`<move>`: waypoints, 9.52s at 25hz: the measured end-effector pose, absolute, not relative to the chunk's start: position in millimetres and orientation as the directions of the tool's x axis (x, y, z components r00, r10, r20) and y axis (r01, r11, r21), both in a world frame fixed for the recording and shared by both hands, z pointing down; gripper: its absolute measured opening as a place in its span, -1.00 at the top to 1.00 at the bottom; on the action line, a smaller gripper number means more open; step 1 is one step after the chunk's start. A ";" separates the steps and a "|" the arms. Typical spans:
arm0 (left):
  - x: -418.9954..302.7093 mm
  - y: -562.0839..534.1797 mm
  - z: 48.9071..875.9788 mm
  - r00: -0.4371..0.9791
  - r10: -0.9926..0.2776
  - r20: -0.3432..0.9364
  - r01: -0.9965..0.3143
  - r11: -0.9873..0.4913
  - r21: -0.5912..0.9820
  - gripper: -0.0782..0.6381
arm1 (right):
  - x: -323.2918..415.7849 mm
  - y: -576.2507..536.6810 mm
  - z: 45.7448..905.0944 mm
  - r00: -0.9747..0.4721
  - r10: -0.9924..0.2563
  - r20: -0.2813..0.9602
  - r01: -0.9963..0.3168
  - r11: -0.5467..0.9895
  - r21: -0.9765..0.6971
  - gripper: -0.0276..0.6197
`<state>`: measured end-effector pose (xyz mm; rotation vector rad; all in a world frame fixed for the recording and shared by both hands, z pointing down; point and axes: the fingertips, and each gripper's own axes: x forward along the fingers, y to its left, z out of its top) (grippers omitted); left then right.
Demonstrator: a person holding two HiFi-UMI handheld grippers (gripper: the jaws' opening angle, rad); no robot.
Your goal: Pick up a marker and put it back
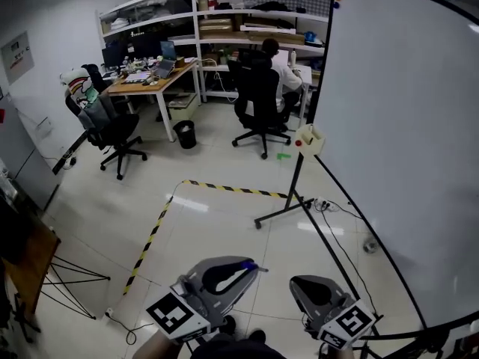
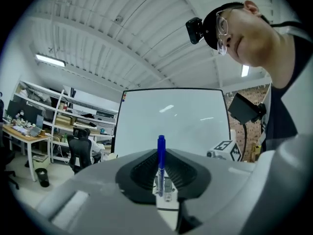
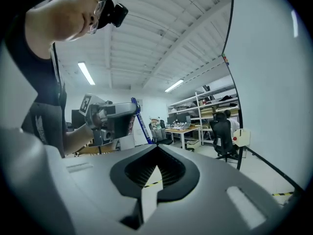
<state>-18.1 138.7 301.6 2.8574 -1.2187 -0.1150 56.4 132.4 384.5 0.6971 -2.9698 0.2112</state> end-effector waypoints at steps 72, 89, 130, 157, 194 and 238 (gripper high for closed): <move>61.8 500.5 334.3 0.718 -0.696 0.013 -0.695 -0.716 0.062 0.65 | 133.2 485.4 421.1 -0.851 -0.511 0.119 -0.525 0.825 -0.211 0.91; 41.2 457.4 296.5 0.647 -0.758 -0.079 -0.761 -0.648 -0.009 0.65 | 142.7 446.4 399.8 -0.863 -0.501 0.064 -0.503 0.841 -0.197 0.91; -86.8 124.0 304.5 0.682 -0.726 -0.092 -0.728 -0.686 0.011 0.65 | 14.3 100.3 390.4 -0.840 -0.529 0.118 -0.541 0.831 -0.126 0.91; -27.7 -160.5 319.6 0.662 -0.746 -0.065 -0.745 -0.665 0.051 0.65 | 73.9 -182.0 417.6 -0.856 -0.475 0.206 -0.509 0.844 -0.169 0.91; -1.1 -554.0 413.9 0.832 -0.554 0.003 -0.550 -0.826 0.125 0.64 | 26.1 -426.9 418.9 -0.686 -0.676 0.269 -0.725 0.665 -0.180 0.91; -28.3 -477.3 341.5 0.806 -0.591 -0.037 -0.591 -0.806 0.001 0.76 | 27.6 -453.3 383.8 -0.743 -0.642 0.189 -0.667 0.733 -0.133 0.91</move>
